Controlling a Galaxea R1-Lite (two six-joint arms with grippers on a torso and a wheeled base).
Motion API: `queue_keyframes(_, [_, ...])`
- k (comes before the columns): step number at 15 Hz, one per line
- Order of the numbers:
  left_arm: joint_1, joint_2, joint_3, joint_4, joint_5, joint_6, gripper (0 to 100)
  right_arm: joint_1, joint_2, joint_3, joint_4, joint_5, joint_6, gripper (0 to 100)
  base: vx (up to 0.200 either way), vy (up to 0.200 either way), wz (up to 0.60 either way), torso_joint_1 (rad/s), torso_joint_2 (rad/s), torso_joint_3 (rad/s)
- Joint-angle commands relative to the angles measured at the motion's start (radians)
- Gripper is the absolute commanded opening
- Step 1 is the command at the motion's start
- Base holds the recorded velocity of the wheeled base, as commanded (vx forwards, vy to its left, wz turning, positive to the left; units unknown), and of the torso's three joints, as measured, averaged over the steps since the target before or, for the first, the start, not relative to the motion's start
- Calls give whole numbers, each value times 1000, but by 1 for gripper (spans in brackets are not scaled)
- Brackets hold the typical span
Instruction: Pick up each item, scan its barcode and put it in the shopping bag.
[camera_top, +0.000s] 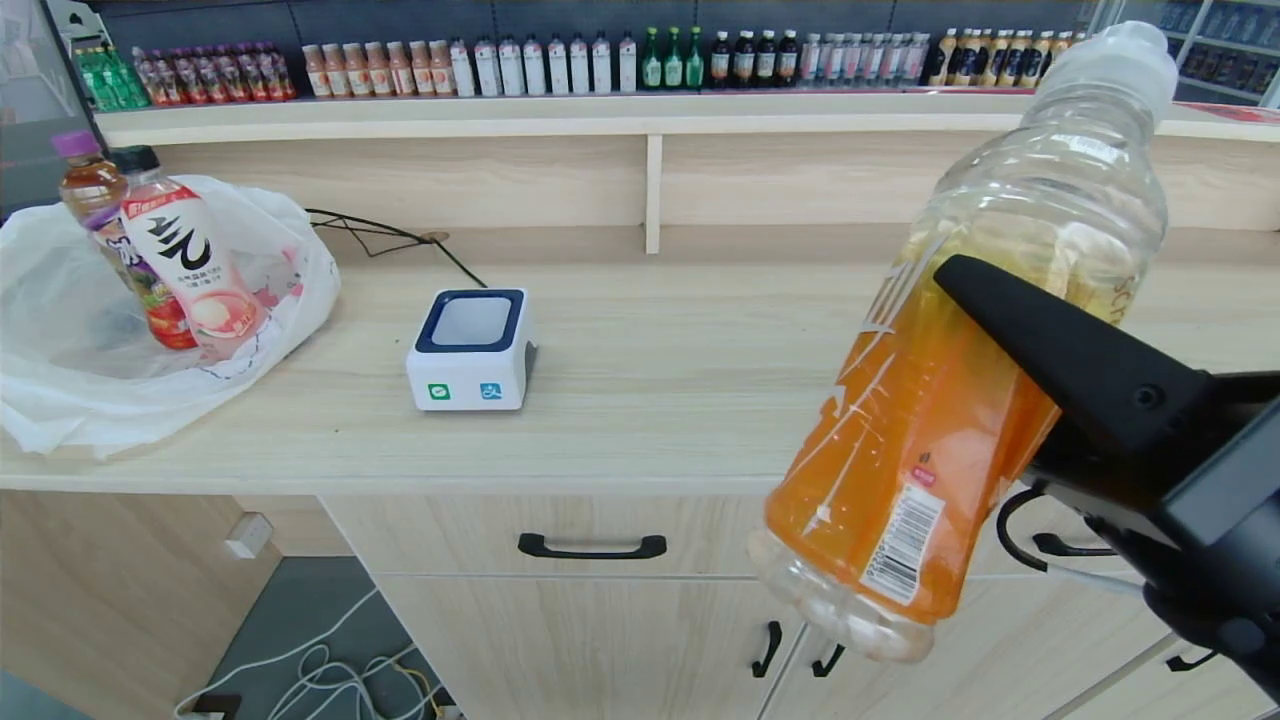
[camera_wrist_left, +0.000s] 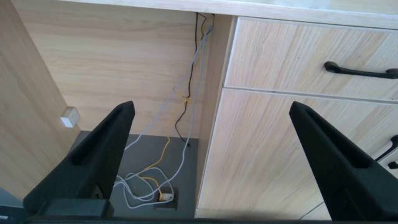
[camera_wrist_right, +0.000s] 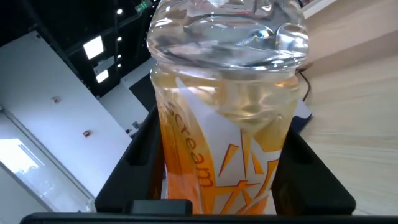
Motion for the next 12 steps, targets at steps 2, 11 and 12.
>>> queue_keyframes(2, [0,0,0,0,0,0,100,11,37,-41,-1,-2,2,0,0,0,0,0,0,0])
queue_keyframes(11, [0,0,0,-2,0,0,100,79,107,-104,-1,-2,0,0,0,0,0,0,0,0])
queue_keyframes(12, [0,0,0,-2,0,0,100,79,107,-103,-1,-2,0,0,0,0,0,0,0,0])
